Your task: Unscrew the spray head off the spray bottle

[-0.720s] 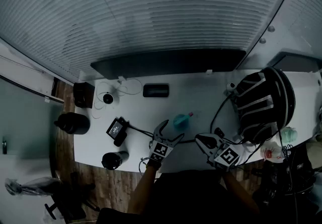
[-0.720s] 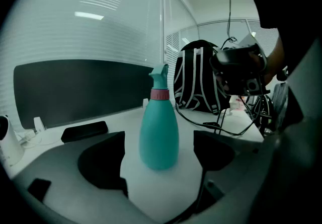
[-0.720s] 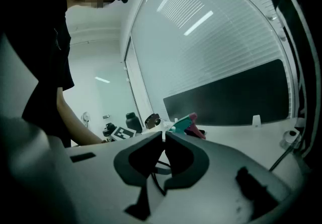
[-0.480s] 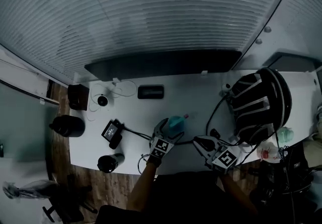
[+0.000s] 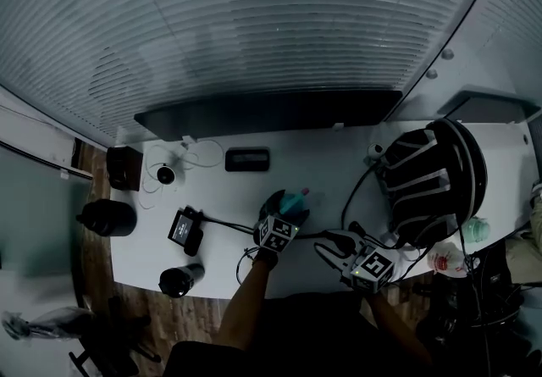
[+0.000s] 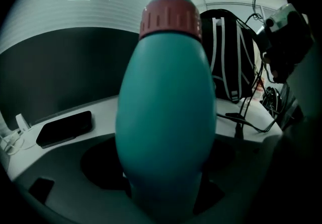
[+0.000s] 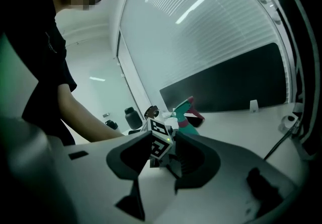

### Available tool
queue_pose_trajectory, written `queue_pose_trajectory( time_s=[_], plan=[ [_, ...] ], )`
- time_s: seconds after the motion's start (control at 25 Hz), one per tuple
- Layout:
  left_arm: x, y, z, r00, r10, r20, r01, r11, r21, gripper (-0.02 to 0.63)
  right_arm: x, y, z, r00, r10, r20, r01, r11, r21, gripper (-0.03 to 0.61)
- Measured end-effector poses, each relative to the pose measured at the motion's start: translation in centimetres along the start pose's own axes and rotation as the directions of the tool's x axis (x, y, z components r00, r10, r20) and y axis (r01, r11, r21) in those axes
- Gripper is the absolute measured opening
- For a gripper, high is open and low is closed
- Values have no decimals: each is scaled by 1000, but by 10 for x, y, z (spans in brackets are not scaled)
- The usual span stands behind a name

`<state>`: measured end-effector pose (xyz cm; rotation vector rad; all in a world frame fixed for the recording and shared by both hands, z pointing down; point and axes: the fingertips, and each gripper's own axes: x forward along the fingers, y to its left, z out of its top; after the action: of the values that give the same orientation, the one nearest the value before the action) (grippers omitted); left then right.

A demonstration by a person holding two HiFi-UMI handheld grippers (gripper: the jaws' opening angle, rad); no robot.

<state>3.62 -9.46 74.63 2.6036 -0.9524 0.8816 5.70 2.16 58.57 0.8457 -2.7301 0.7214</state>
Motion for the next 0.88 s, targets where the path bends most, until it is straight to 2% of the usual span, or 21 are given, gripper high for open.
queue_pose_trajectory(
  time_s=[0.24,0.36,0.44,0.56,0.68,0.8,0.88],
  plan=[
    [-12,9,4,998,60,12,-60,998,1,416,10,-3,6,996,-40,-75,34,996,-78,129],
    [-24,20,16,992,127,1,-127,992,-20,416,17,-10,19,993,-92,-77,84,991,-104,135],
    [-36,27,23,978,204,-45,-202,978,51,416,23,-12,35,994,-107,-29,106,993,-49,167],
    [-53,32,26,941,319,-118,-283,926,249,414,29,-9,55,997,-78,15,75,990,117,198],
    [-65,38,19,901,409,-145,-326,859,394,413,35,-6,64,998,-50,25,41,958,285,201],
    [-77,48,15,859,487,-161,-352,788,504,413,39,-12,53,999,-46,7,39,908,417,201],
    [-81,48,16,844,511,-162,-347,751,561,413,41,-17,44,999,-42,1,36,856,515,201]
  ],
)
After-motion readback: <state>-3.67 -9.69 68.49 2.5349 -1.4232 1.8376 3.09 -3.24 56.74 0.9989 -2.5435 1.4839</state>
